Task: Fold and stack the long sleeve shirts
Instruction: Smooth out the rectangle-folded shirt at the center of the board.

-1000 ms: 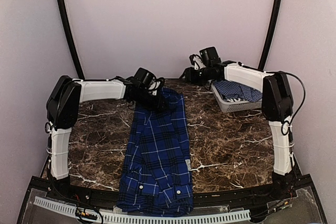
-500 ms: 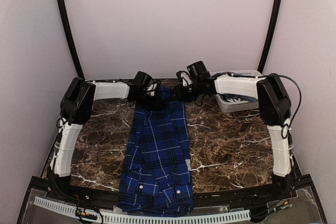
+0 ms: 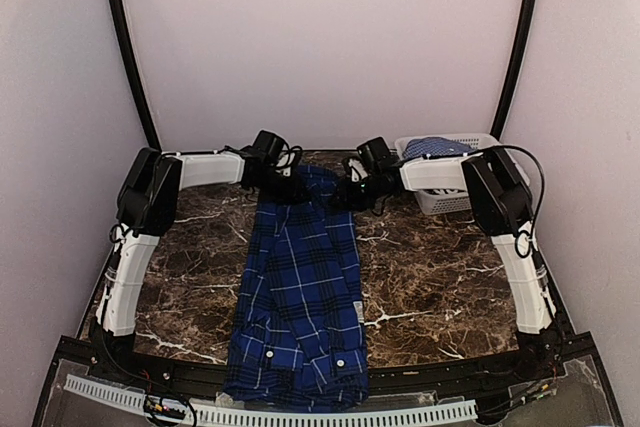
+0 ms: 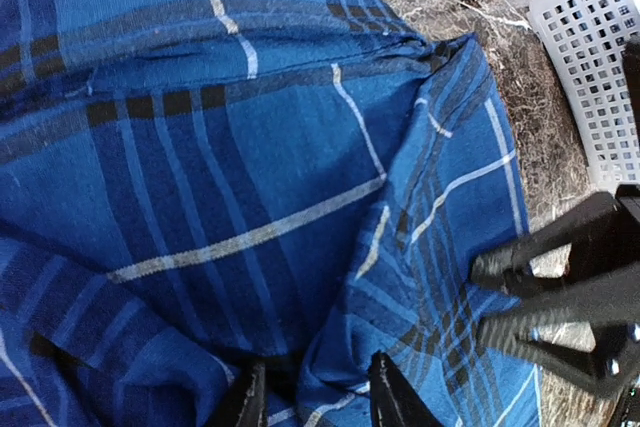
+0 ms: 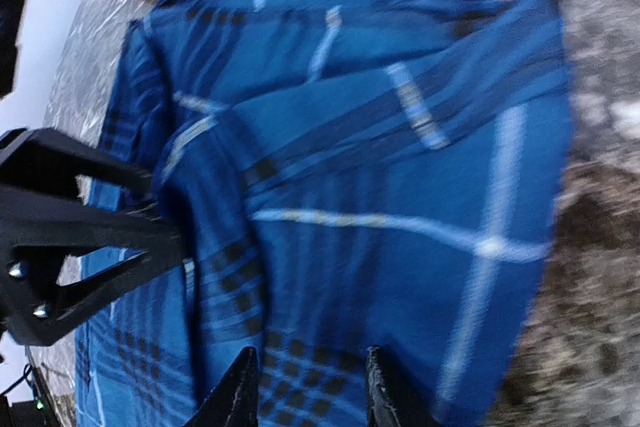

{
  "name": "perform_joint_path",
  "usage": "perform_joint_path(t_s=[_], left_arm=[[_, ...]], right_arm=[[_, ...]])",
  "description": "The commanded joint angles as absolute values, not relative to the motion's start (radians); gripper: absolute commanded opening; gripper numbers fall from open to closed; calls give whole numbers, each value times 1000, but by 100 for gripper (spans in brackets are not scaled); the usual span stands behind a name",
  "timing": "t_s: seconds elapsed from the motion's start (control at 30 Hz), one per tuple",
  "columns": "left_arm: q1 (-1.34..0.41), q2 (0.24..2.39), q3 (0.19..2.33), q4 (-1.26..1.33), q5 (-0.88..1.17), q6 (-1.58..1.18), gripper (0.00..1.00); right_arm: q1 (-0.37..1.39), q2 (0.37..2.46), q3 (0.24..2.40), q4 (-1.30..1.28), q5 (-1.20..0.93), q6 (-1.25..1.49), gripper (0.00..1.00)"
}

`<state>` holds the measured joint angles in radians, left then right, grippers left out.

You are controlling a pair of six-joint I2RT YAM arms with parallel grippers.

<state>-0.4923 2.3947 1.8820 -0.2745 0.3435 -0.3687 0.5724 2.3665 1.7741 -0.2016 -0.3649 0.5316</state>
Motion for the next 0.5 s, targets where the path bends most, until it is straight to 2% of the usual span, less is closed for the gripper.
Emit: perform_joint_path(t_s=[0.0, 0.27, 0.47], left_arm=[[-483, 2359, 1963, -350, 329, -331, 34], [-488, 2206, 1936, -418, 344, -339, 35], [-531, 2021, 1610, -289, 408, -437, 35]], right_arm=[[547, 2401, 1813, -253, -344, 536, 34], [553, 2303, 1828, -276, -339, 502, 36], [580, 2180, 1715, -240, -325, 495, 38]])
